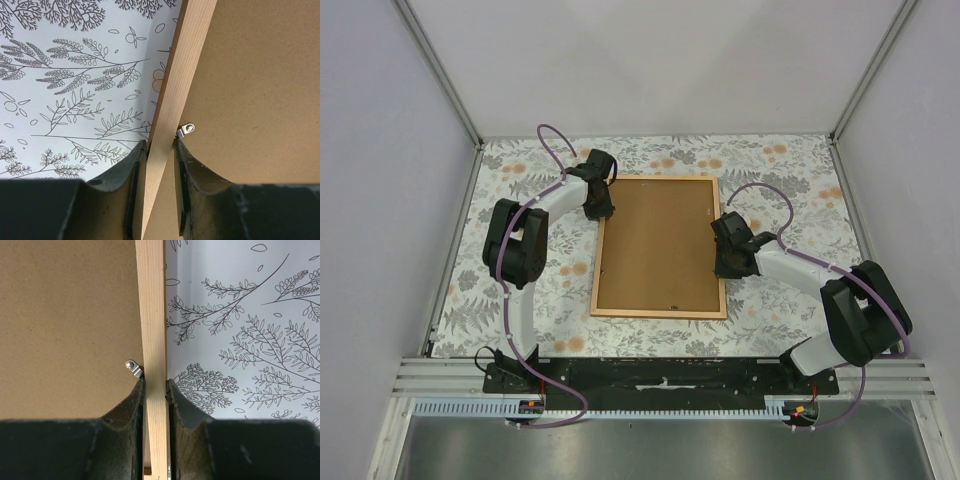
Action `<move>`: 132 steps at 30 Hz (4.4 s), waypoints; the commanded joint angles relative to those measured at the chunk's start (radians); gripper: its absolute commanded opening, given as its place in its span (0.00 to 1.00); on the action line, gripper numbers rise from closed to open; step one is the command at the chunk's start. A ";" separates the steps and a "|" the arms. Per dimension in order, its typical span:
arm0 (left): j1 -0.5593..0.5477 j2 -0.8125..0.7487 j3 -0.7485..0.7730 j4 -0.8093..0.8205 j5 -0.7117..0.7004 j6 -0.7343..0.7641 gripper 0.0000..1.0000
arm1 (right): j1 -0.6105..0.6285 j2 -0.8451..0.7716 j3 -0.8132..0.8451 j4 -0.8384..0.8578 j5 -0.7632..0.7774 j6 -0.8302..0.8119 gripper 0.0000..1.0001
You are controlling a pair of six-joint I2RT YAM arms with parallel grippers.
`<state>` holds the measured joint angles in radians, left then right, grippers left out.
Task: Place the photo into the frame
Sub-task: Press the fastener onto the backboard.
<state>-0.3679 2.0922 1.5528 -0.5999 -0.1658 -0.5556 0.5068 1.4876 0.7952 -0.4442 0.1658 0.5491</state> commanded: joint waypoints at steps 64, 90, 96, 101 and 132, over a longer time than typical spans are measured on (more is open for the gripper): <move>-0.032 -0.415 -0.380 -0.054 0.023 -0.113 0.55 | 0.002 0.056 0.019 0.048 -0.035 0.074 0.00; -0.263 -0.762 -0.816 0.014 0.035 -0.547 0.54 | 0.007 0.129 0.102 0.015 -0.009 0.025 0.11; -0.285 -0.788 -0.852 0.037 0.037 -0.612 0.54 | 0.013 0.097 0.061 0.035 -0.040 0.078 0.00; -0.293 -0.790 -0.855 0.048 0.038 -0.626 0.55 | 0.024 0.034 0.018 0.044 -0.063 0.112 0.26; 0.070 -0.448 -0.485 0.086 0.117 -0.073 0.56 | -0.194 0.605 0.822 -0.119 0.021 -0.002 0.72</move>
<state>-0.3126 1.5959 1.0195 -0.5503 -0.1005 -0.7067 0.3183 2.0651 1.5497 -0.5381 0.1894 0.5625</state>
